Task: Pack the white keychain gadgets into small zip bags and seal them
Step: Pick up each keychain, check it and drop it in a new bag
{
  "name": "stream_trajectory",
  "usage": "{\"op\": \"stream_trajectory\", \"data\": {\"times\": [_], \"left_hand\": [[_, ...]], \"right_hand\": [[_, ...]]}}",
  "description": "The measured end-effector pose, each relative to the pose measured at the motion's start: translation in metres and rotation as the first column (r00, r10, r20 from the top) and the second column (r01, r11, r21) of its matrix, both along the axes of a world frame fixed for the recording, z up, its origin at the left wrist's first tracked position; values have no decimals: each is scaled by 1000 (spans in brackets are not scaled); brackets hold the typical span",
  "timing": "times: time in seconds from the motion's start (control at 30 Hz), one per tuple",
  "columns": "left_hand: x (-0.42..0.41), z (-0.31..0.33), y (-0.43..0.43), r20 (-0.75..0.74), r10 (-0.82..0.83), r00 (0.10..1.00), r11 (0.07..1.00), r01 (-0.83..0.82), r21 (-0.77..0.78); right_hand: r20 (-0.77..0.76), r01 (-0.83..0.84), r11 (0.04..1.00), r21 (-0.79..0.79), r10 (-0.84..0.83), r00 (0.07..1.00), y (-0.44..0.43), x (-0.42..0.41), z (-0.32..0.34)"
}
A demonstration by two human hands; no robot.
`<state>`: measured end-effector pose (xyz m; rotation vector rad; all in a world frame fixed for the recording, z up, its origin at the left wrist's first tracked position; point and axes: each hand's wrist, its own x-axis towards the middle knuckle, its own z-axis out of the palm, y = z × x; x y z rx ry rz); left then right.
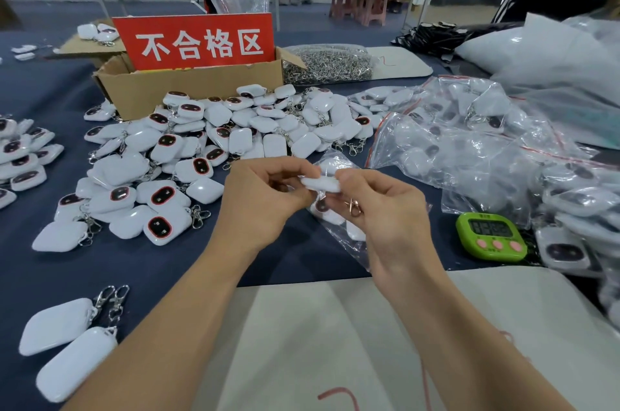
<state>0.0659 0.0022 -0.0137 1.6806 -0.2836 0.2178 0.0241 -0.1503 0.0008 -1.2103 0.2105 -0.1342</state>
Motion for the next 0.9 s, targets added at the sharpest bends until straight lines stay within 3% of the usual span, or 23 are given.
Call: {"op": "stream_trajectory", "data": {"times": [0.17,0.33,0.67,0.9], "left_hand": [[-4,3,-1,-132,-187,974,974,166,-156],[-4,5,0,-139,-185,973,967,155,-202],[-4,6,-1,-129,-160,979,963,126,-240],[-4,5,0,-92,-208,974,951,179,-253]], "right_hand": [[11,54,999,-8,-54,999,-3,-2,-1],[53,98,984,-146,-91,994,-3,-1,-4],[57,41,977,-208,-30,998,-6,1,-3],[-160,-287,954,-87,271,949,-2,1,2]]}}
